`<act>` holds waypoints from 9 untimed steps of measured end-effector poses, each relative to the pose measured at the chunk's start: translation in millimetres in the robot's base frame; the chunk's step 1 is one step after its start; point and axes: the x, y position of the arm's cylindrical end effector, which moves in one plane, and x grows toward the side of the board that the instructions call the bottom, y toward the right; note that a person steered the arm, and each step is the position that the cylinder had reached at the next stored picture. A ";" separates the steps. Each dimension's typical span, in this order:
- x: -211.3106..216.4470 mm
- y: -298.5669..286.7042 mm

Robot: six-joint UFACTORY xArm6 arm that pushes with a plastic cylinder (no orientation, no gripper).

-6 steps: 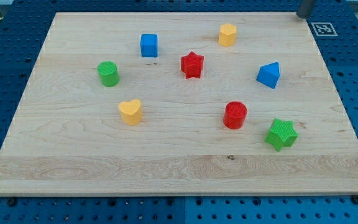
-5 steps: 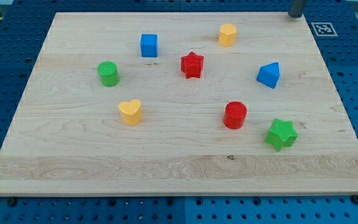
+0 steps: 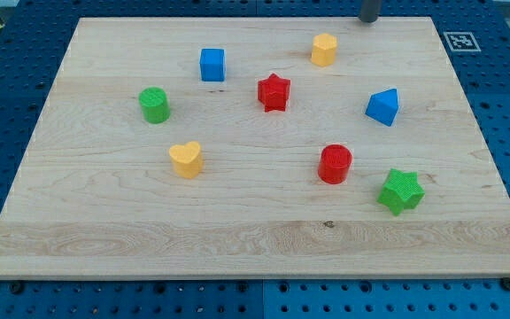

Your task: Move the arm to the top center of the board

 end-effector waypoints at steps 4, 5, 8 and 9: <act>0.2 -66.7; 0.4 -95.2; 4.1 -134.2; 10.1 -134.3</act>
